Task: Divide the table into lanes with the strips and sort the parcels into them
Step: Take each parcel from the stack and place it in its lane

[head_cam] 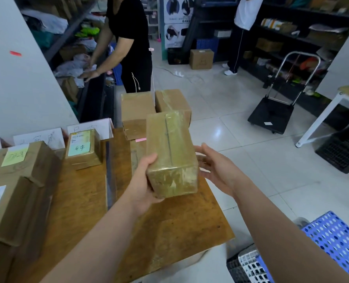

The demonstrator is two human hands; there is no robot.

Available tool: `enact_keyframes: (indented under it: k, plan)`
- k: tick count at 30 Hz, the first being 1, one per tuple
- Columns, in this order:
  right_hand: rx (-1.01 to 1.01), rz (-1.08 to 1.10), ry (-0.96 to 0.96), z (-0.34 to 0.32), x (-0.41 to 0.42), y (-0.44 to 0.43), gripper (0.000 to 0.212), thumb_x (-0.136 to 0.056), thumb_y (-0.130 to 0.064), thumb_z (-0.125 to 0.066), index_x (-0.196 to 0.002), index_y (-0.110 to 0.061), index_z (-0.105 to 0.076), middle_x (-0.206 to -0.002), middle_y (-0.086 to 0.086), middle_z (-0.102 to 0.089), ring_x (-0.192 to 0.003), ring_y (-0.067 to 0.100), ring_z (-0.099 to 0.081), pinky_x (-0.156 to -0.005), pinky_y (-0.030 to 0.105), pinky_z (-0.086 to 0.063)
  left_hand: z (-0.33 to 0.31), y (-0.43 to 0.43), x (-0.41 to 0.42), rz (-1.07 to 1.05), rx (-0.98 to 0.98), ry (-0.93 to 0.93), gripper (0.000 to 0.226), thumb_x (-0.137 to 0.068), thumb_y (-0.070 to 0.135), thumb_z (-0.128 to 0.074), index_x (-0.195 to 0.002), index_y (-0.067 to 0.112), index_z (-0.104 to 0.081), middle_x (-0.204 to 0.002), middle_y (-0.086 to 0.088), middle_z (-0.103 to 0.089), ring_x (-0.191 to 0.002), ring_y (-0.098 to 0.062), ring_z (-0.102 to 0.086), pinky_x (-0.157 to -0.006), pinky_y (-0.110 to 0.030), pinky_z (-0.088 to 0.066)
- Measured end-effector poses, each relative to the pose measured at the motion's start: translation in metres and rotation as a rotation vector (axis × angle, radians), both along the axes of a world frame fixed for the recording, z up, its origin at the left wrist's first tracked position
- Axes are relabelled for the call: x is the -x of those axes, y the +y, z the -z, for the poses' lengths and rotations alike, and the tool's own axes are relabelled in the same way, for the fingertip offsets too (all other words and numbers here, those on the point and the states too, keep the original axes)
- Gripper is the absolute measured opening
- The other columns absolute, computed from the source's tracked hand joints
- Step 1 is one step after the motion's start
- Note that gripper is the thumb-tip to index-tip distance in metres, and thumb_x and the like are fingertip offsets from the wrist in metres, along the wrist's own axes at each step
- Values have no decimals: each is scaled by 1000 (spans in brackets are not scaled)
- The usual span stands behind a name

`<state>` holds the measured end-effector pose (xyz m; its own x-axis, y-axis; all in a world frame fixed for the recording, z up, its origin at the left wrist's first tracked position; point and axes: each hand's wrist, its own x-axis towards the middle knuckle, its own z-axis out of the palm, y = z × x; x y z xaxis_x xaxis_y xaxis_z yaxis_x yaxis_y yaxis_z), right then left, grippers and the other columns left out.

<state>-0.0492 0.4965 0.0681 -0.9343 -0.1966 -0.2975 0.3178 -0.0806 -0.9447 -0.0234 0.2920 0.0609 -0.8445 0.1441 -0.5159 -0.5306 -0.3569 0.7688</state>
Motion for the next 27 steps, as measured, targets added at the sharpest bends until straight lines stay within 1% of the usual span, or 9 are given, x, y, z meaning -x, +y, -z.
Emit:
enact_keyframes:
  k: [2, 4, 7, 9, 13, 18, 22, 25, 27]
  plan:
    - [-82, -11, -35, 1, -2, -2, 42, -94, -44, -54, -124, -15, -60, -108, 1, -69, -96, 23, -63, -88, 34, -55, 0, -1, -9, -47, -198, -25, 58, -77, 59, -57, -121, 22, -64, -117, -13, -72, -115, -37, -60, -101, -62, -40]
    - [-47, -27, -105, 3, -7, -4, 37, -95, -42, -55, -121, -18, -62, -110, 4, -71, -99, 21, -68, -85, 36, -57, 1, -1, -14, -54, -317, -19, 64, -77, 60, -51, -127, 21, -62, -122, -16, -69, -119, -41, -58, -99, -68, -39]
    - [50, -35, -151, 5, -12, -6, 41, -95, -43, -54, -123, -14, -62, -116, 10, -70, -110, 29, -65, -97, 47, -51, 5, -3, -15, -72, -371, -27, 68, -80, 57, -50, -134, 17, -56, -127, -20, -65, -120, -46, -56, -93, -71, -43]
    - [55, -18, -130, 3, -14, -5, 38, -96, -40, -55, -123, -14, -62, -115, 7, -71, -106, 27, -67, -96, 46, -52, 7, -6, -16, -127, -353, -37, 58, -90, 48, -46, -137, 14, -53, -125, -21, -65, -117, -45, -59, -86, -67, -50]
    - [14, 14, -81, 4, -18, 0, 33, -96, -33, -58, -123, -15, -62, -110, 1, -73, -93, 18, -70, -87, 40, -56, 11, -11, -18, -214, -166, 49, 38, -104, 32, -42, -138, 19, -52, -123, -12, -68, -110, -32, -67, -81, -52, -58]
    - [-55, 72, -47, 4, -23, -4, 31, -93, -32, -62, -122, -19, -62, -105, -4, -74, -86, 12, -71, -75, 31, -56, 9, -9, -23, -182, 263, 194, 36, -106, 35, -38, -138, 44, -49, -126, 8, -65, -110, -16, -66, -96, -51, -52]
    - [-106, 100, -49, 2, -19, -15, 34, -91, -36, -64, -120, -18, -61, -102, -4, -75, -86, 14, -72, -77, 33, -57, 0, -14, -25, -173, 493, 239, 44, -103, 48, -37, -146, 40, -42, -147, 8, -44, -124, -11, -47, -105, -32, -36]
    - [-126, 97, -25, -4, -15, -30, 34, -89, -38, -66, -117, -18, -61, -99, -5, -75, -87, 14, -72, -80, 35, -57, -6, -25, -28, -187, 594, 287, 50, -102, 50, -34, -150, 34, -37, -151, 6, -31, -115, -6, -38, -99, -29, -31]
    - [-133, 84, -4, -9, -12, -46, 34, -89, -38, -66, -115, -18, -62, -100, -4, -74, -86, 14, -71, -80, 35, -57, -9, -37, -31, -213, 646, 323, 50, -102, 51, -31, -150, 38, -34, -148, 9, -32, -114, -3, -36, -98, -28, -29]
